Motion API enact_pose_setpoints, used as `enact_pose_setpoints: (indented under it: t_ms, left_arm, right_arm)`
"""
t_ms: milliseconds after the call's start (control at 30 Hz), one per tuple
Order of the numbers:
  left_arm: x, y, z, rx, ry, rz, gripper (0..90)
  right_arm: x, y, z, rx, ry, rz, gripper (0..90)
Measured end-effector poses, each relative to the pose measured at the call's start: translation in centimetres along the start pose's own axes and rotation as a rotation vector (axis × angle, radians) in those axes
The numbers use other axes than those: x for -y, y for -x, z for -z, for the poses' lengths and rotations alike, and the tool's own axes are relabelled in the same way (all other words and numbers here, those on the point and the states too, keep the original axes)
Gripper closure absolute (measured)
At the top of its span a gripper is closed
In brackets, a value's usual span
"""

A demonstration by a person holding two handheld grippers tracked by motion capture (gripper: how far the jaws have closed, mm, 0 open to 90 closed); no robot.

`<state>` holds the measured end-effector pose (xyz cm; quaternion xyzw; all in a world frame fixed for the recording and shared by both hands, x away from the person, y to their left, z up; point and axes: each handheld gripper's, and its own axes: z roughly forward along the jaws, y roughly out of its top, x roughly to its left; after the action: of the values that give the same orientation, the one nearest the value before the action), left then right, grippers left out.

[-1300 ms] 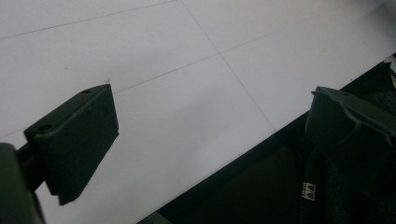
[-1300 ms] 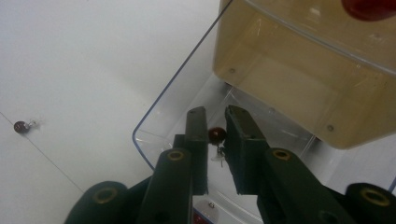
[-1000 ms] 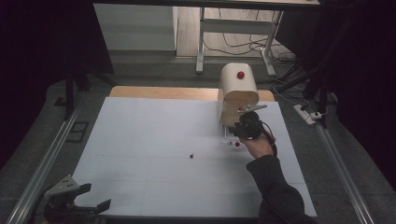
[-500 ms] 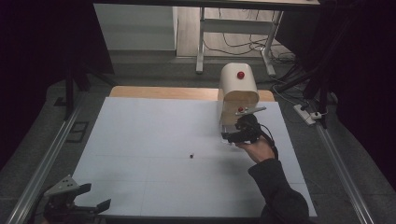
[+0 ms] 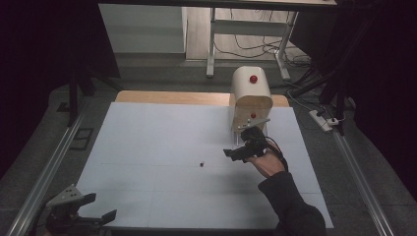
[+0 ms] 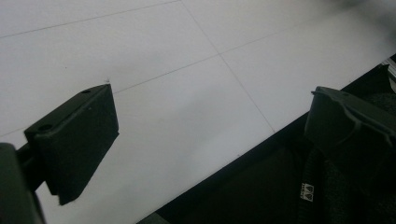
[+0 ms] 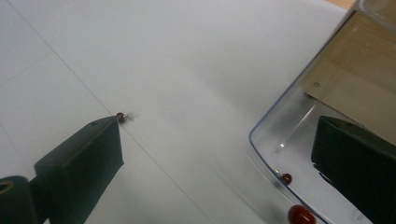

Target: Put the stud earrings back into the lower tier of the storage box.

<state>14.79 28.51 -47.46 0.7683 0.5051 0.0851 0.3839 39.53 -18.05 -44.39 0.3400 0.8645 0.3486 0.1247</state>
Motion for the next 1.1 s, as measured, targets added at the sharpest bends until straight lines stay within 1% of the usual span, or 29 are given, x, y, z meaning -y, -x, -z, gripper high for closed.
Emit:
enact_pose_setpoints:
  t_ms: [67,100,200,300,367,400,433,467,533,633,700,767,800,833,867,900,1000,1033,1100]
  left_arm:
    - [0.0,0.0,0.0,0.001,0.000,0.000,2.8]
    - [0.0,0.0,0.0,0.001,0.001,0.000,2.8]
    - [0.0,0.0,0.0,0.003,0.005,0.004,2.8]
    - [0.0,0.0,0.0,0.003,0.004,0.003,2.8]
    - [0.0,0.0,0.0,0.001,0.002,0.001,2.8]
    - [0.0,0.0,0.0,0.001,0.002,-0.001,2.8]
    - [0.0,0.0,0.0,0.001,0.001,-0.001,2.8]
    - [0.0,0.0,0.0,0.001,0.002,-0.001,2.8]
    - [0.0,0.0,0.0,0.001,0.002,0.000,2.8]
    - [0.0,0.0,0.0,0.000,0.001,-0.002,2.8]
    - [0.0,0.0,0.0,-0.002,0.000,-0.004,2.8]
    - [0.0,0.0,0.0,-0.001,0.000,-0.004,2.8]
    - [0.0,0.0,0.0,-0.002,-0.001,-0.004,2.8]
    - [0.0,0.0,0.0,-0.002,-0.001,-0.004,2.8]
    - [0.0,0.0,0.0,-0.002,0.000,-0.004,2.8]
    - [0.0,0.0,0.0,-0.002,0.000,-0.004,2.8]
    - [0.0,0.0,0.0,-0.002,0.000,-0.004,2.8]
    - [0.0,0.0,0.0,-0.002,0.001,-0.004,2.8]
    - [0.0,0.0,0.0,-0.003,-0.001,-0.003,2.8]
  right_arm:
    - [0.0,-0.2,0.0,-0.006,0.001,0.002,0.8]
    - [-0.1,-0.5,-0.1,-0.020,0.002,0.012,0.0]
    - [-0.2,-1.2,-0.2,-0.038,-0.004,0.022,0.0]
    - [-0.3,-1.8,-0.3,-0.076,-0.017,0.060,0.0]
    - [-0.3,-2.1,-0.4,-0.080,-0.024,0.063,0.0]
    - [-0.3,-2.3,-0.5,-0.079,-0.023,0.065,0.0]
    - [-0.4,-2.8,-0.7,-0.097,-0.021,0.061,0.0]
    - [-0.4,-2.8,-0.7,-0.097,-0.021,0.061,0.0]
    - [-0.5,-3.2,-0.9,-0.112,-0.010,0.060,0.0]
    - [-0.5,-4.1,-1.6,-0.136,-0.005,0.083,0.0]
    - [-0.5,-4.6,-2.0,-0.146,-0.011,0.100,0.0]
    - [-0.5,-4.8,-2.3,-0.149,-0.021,0.108,0.0]
    - [-0.4,-5.1,-2.9,-0.146,-0.043,0.123,0.0]
    - [-0.4,-5.1,-2.9,-0.146,-0.043,0.123,0.0]
    - [-0.2,-5.4,-3.5,-0.145,-0.064,0.126,0.0]
    - [-0.1,-5.5,-3.8,-0.144,-0.073,0.125,0.0]
    - [0.0,-5.7,-4.4,-0.137,-0.081,0.135,0.0]
    - [0.1,-5.8,-5.0,-0.133,-0.090,0.137,0.0]
    - [0.2,-6.0,-5.6,-0.124,-0.098,0.124,0.0]
